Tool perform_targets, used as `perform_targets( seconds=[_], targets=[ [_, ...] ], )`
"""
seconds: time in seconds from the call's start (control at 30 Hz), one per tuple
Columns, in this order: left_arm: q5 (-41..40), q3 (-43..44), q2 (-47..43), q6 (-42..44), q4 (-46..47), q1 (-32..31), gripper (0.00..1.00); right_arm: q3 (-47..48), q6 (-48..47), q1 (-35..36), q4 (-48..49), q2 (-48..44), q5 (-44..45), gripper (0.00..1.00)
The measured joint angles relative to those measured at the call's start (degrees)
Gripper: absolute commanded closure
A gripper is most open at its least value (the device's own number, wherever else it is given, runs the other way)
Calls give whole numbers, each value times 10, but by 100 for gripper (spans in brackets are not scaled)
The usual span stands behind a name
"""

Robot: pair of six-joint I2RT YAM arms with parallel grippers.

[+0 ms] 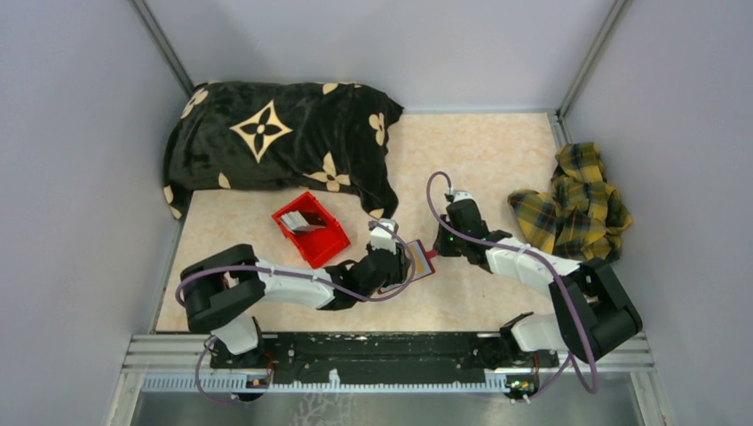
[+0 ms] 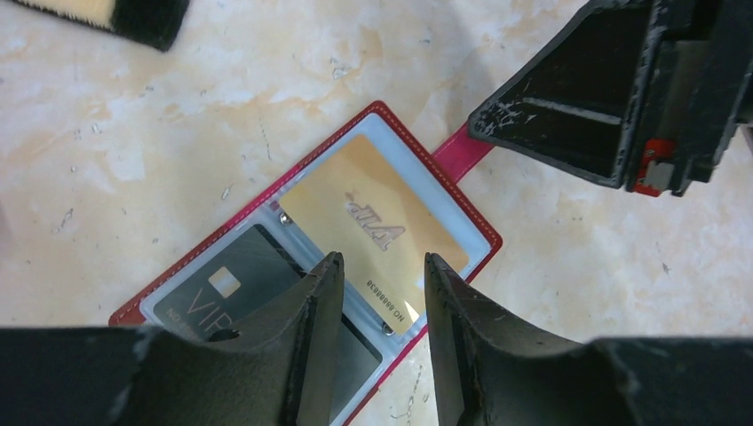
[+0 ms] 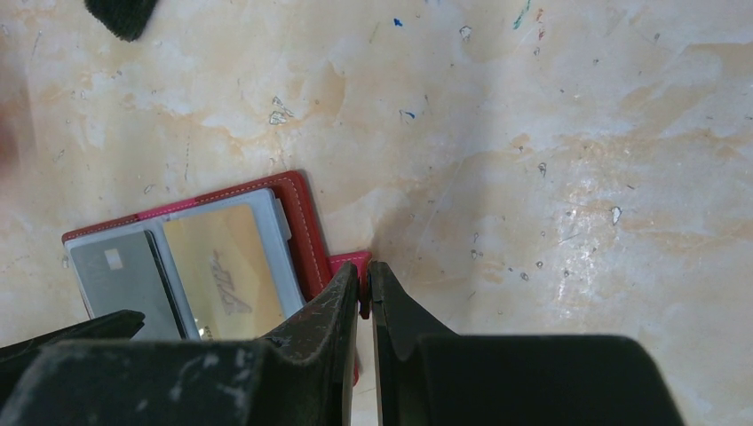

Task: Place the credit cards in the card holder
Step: Insert the credit card into the card holder.

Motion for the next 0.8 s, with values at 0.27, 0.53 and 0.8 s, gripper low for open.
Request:
perform_targets(
  seconds=[0.27,0.53,0.8],
  targets=[
    [-2,7,21,-39,-43,0,54,0,0,3,2,0,0,89],
    [-2,32,46,-68,-71,0,53,0,0,3,8,0,0,89],
    [1,46,56,-79,-82,6,52,0,0,3,8,0,0,89]
  ],
)
